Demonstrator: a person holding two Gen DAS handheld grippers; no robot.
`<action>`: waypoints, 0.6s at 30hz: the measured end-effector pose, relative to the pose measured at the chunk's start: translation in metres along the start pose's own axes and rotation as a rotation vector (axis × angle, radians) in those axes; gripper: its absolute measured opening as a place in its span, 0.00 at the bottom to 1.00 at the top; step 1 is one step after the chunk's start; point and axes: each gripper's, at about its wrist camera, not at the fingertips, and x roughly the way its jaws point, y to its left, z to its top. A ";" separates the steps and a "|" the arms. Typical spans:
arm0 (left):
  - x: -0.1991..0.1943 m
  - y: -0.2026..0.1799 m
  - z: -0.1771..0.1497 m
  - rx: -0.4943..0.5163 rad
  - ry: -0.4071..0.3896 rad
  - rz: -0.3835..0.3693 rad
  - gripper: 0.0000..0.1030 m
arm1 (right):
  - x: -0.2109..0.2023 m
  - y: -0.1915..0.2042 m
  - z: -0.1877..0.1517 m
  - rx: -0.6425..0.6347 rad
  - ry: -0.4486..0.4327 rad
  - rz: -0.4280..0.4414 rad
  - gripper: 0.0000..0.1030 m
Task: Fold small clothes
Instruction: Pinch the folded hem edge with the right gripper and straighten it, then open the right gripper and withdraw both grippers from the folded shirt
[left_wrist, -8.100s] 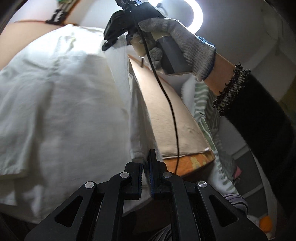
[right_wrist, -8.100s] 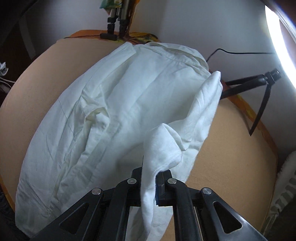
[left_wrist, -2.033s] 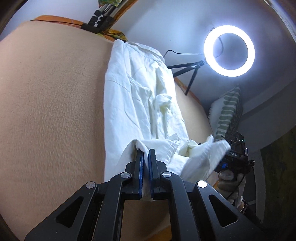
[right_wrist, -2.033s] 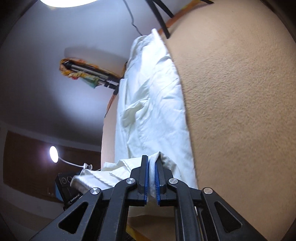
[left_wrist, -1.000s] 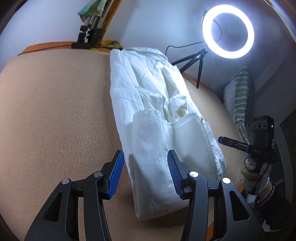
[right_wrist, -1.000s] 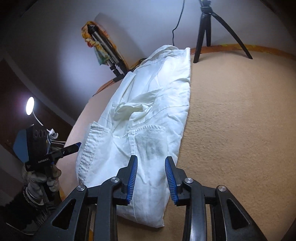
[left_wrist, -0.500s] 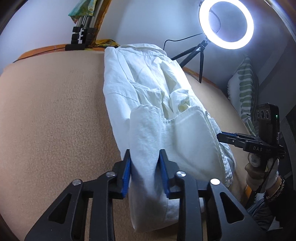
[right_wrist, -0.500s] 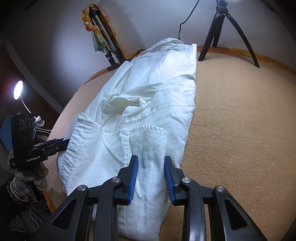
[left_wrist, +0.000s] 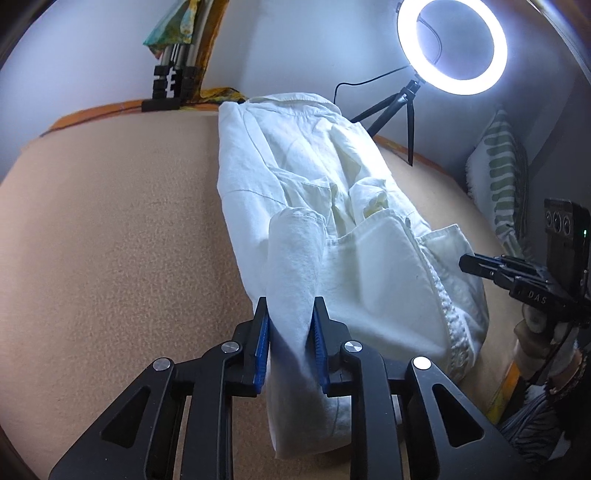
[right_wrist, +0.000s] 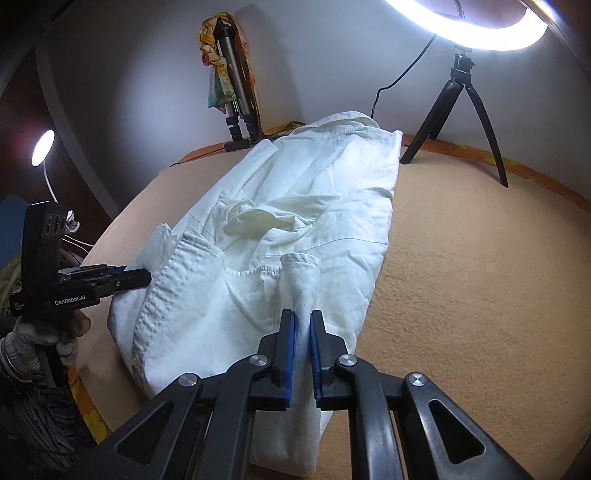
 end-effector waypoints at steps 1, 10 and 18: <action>-0.002 -0.004 0.000 0.019 -0.009 0.022 0.19 | 0.001 0.001 0.000 0.002 0.001 -0.003 0.06; -0.005 -0.017 -0.005 0.095 -0.044 0.112 0.22 | -0.003 0.003 -0.001 -0.005 -0.019 -0.007 0.06; 0.000 0.005 0.003 0.011 -0.062 0.076 0.22 | 0.000 -0.011 0.000 0.042 -0.043 -0.062 0.06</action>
